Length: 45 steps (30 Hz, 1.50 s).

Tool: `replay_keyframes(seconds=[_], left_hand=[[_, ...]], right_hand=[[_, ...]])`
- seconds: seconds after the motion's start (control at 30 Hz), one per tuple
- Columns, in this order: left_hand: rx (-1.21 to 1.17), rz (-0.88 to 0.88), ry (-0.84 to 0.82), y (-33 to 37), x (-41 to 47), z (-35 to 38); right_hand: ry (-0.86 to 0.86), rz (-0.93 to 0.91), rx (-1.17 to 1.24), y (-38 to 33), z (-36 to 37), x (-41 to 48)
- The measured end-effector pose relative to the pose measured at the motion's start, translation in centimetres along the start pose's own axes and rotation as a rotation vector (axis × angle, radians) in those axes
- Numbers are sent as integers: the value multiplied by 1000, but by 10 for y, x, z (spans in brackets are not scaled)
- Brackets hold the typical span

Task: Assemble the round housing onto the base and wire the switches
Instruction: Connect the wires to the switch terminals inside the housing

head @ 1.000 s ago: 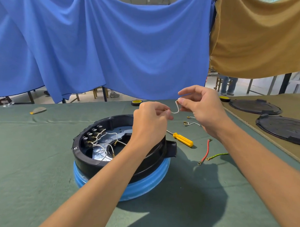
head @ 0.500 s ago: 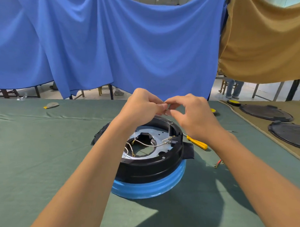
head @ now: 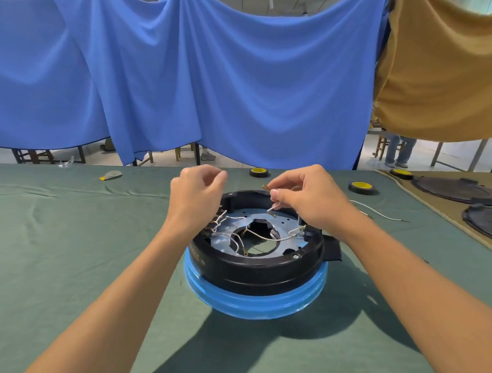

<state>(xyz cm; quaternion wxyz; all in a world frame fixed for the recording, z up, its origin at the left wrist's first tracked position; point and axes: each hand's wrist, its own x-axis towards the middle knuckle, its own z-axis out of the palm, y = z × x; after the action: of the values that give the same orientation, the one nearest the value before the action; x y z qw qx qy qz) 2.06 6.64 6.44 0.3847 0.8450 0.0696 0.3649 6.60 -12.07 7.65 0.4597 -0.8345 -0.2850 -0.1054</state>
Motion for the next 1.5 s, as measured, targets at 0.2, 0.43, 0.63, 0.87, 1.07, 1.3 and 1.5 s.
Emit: replay_keyframes(seconds=[0.2, 0.43, 0.63, 0.87, 1.07, 1.3, 1.5], left_hand=[[-298, -179, 180, -39, -25, 5], [-563, -358, 79, -43, -35, 12], [-533, -301, 55, -40, -39, 11], [-539, -293, 95, -39, -43, 14], [-488, -251, 96, -33, -51, 20], [-443, -262, 32, -37, -49, 24], [-505, -282, 37, -40, -48, 24]], right_hand=[[-99, 78, 155, -3, 7, -2], [-236, 116, 147, -8, 22, -2], [-334, 136, 79, -20, 42, -2], [-233, 106, -53, -28, 59, 2], [-231, 124, -55, -21, 58, -4], [-247, 108, -121, -20, 61, -5], [-259, 88, -112, -18, 62, -4]])
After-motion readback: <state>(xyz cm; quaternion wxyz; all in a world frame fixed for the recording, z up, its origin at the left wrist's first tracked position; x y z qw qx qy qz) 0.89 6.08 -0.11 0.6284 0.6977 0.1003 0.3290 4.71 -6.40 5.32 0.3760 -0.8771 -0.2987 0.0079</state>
